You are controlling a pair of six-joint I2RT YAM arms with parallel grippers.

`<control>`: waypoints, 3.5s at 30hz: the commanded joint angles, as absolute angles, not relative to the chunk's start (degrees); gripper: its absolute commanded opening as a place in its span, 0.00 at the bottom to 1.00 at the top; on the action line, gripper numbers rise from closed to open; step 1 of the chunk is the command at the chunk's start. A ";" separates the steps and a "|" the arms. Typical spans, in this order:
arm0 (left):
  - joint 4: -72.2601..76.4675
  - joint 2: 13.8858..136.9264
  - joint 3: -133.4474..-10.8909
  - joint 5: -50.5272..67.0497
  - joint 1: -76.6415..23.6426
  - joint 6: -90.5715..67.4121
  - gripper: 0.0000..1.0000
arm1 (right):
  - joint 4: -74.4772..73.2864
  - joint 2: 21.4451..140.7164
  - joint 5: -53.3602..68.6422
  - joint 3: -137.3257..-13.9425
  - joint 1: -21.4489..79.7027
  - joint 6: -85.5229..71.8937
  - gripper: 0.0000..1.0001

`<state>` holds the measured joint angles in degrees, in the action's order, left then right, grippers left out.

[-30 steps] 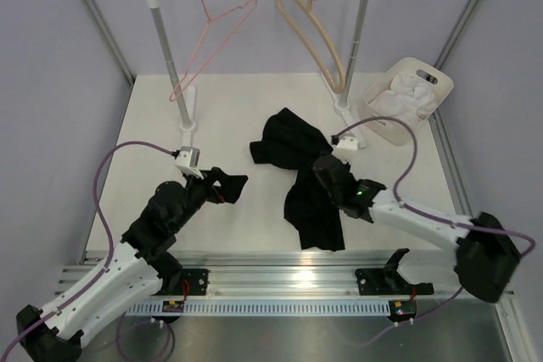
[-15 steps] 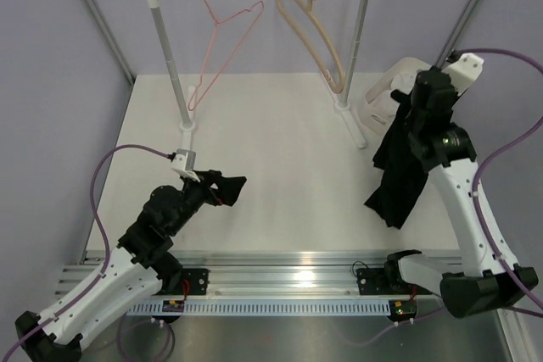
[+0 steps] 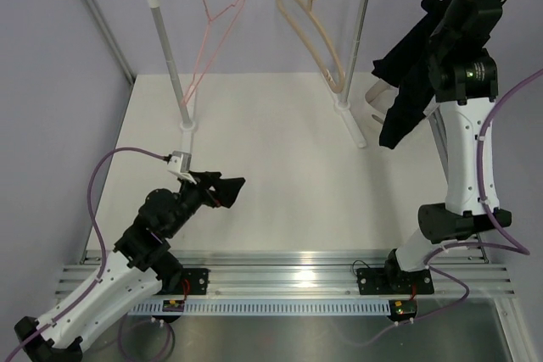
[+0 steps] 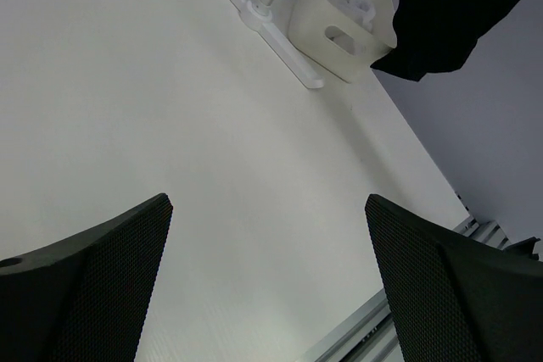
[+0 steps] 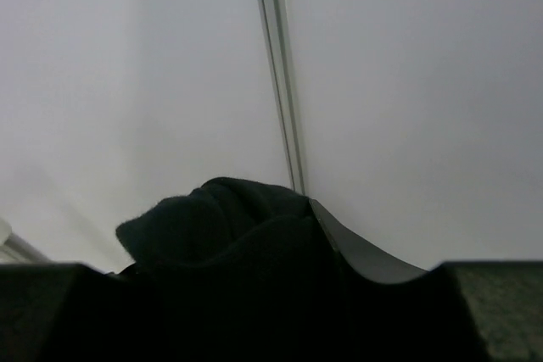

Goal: Remove the t-shirt from the hanger

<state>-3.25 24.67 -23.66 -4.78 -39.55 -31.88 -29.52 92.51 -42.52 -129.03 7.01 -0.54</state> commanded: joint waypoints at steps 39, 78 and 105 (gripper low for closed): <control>-2.55 23.91 -23.29 -4.92 -39.81 -33.13 0.99 | 21.45 118.75 -40.69 -120.69 -3.69 8.91 0.00; -3.34 20.39 -22.68 -4.75 -39.81 -33.66 0.99 | -24.17 123.05 -25.39 -118.03 -5.80 -25.23 1.00; -0.70 23.12 -22.50 -2.46 -39.81 -33.92 0.99 | -20.13 137.10 -31.99 -135.18 -15.12 -21.53 0.99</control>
<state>-4.40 23.09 -22.79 -3.90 -39.64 -33.08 -21.63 134.63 -32.03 -132.64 -16.32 -22.85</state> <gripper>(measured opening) 0.987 0.993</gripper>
